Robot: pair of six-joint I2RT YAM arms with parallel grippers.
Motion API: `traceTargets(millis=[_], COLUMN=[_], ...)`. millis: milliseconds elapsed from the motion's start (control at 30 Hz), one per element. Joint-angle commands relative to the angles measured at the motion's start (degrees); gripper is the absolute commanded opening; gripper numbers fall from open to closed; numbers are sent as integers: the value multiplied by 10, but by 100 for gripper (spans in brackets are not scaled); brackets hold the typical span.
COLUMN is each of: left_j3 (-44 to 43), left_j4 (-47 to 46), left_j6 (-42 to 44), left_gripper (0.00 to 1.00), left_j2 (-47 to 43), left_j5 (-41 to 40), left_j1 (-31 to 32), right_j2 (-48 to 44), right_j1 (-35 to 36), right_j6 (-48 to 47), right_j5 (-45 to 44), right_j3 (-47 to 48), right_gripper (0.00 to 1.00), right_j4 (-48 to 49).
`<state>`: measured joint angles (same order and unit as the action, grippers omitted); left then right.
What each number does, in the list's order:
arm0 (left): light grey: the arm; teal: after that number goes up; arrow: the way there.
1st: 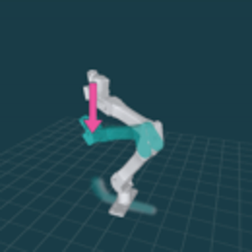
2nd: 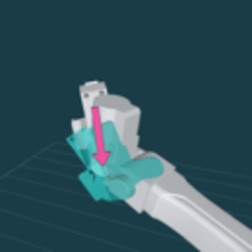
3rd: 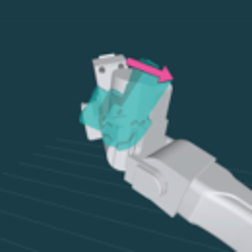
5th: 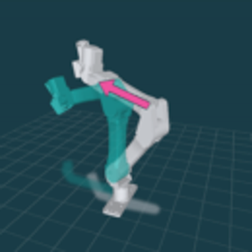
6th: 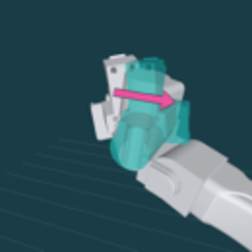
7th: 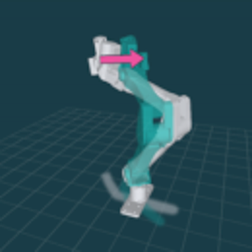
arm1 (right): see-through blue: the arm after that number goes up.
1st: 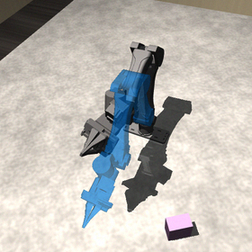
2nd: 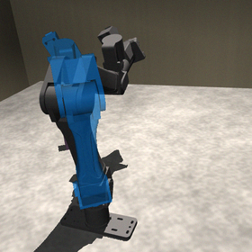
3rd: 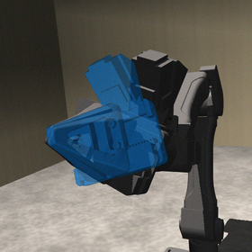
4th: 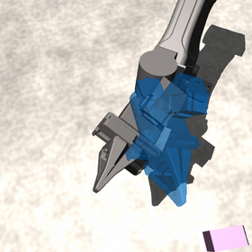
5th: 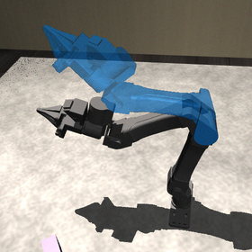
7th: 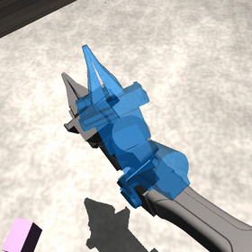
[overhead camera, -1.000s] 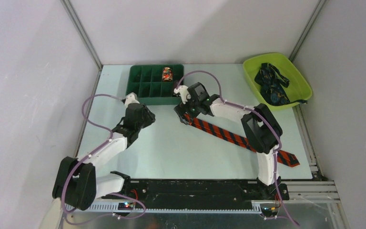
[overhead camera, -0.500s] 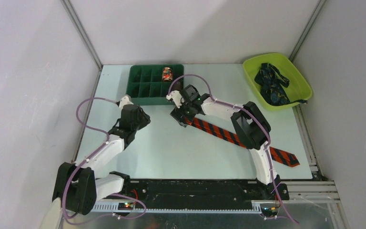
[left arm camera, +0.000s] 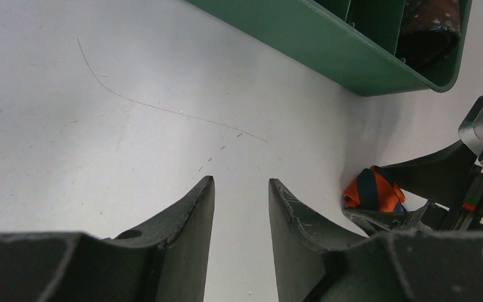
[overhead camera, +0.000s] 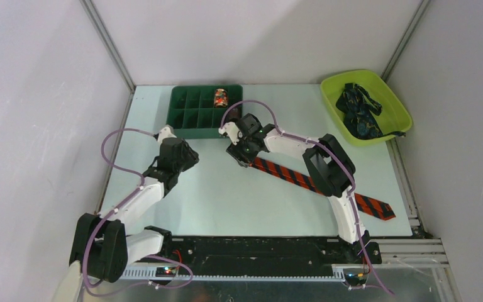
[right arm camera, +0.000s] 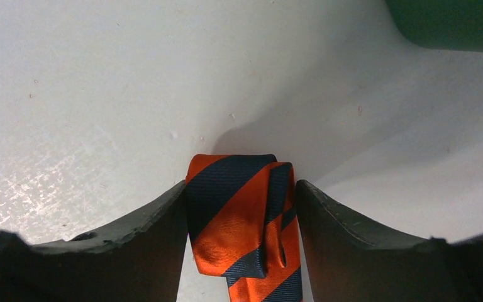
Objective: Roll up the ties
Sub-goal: Roll the tie at the center of the board.
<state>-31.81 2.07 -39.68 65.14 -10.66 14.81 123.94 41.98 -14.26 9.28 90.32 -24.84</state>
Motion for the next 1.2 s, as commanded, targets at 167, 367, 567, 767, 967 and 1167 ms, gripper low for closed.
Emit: traceTargets(millis=[167,367,567,767,967,1167], left_j3=[4,6,7,5,4,4], left_j4=[-17,-18,-17,-30,-31,-25], left_j6=[-4,-5,-4,-4,-6,-6], left_gripper=[42,42,42,41,41,43], left_j2=[2,4,5,12,3,-8], left_j5=[6,10,8,15,14,10], left_j1=[-5,-4,-5,-5,-4,-5], right_j2=[17,19,20,15,-3,-45], right_j1=[-3,-3,-2,0,7,7], right_j6=[-12,-10,-7,0,19,63], right_j5=[-13,-16,-13,-5,9,34], right_j3=[18,18,8,0,-2,-2], right_gripper=[55,52,56,73,84,90], right_j4=[-18,-16,-8,2,25,58])
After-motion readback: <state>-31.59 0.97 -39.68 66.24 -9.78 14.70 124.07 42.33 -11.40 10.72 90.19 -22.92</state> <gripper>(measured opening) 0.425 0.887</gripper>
